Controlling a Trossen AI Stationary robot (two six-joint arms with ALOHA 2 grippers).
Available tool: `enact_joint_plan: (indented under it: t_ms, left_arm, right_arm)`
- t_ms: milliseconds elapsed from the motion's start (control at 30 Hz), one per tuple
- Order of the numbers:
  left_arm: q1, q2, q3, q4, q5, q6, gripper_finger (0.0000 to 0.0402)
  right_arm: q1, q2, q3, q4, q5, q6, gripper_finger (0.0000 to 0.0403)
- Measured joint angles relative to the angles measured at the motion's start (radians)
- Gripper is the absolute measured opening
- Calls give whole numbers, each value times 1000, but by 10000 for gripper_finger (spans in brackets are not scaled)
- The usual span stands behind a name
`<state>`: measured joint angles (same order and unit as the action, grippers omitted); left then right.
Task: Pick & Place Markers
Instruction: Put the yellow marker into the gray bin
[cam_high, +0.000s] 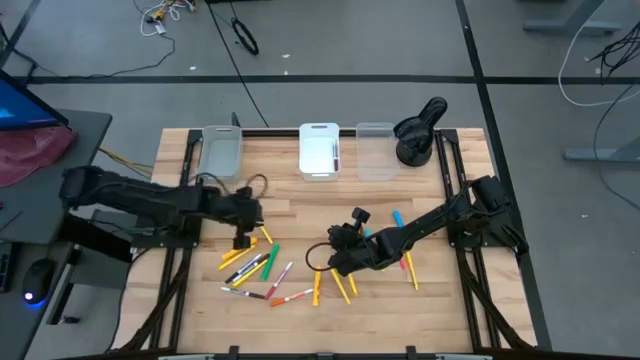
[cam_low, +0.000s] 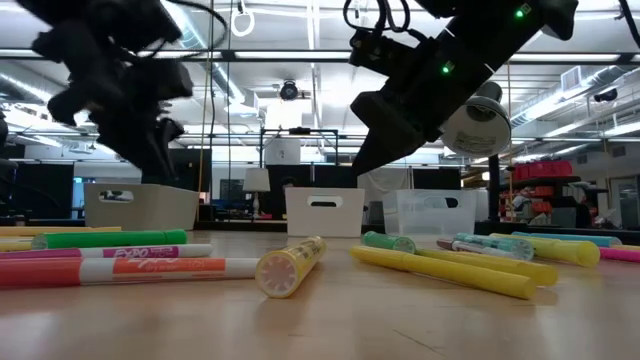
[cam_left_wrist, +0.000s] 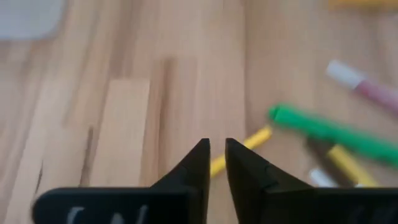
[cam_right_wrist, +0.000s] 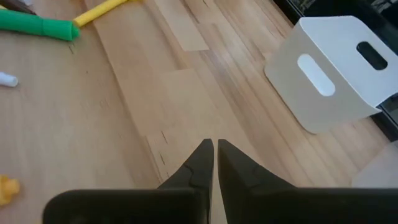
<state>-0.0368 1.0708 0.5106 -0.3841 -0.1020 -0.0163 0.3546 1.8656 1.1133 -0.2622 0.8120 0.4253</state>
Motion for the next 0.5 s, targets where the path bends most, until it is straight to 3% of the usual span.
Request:
enact_joint_plan:
  t_ms: [300,500]
  left_arm:
    - [0,250,152,-221,-11,317,189]
    - [0,337,153,-203,-25,557,214]
  right_arm:
    - [0,0,0,7,0,-4,25]
    - [2,0,0,12,-43,-18,25]
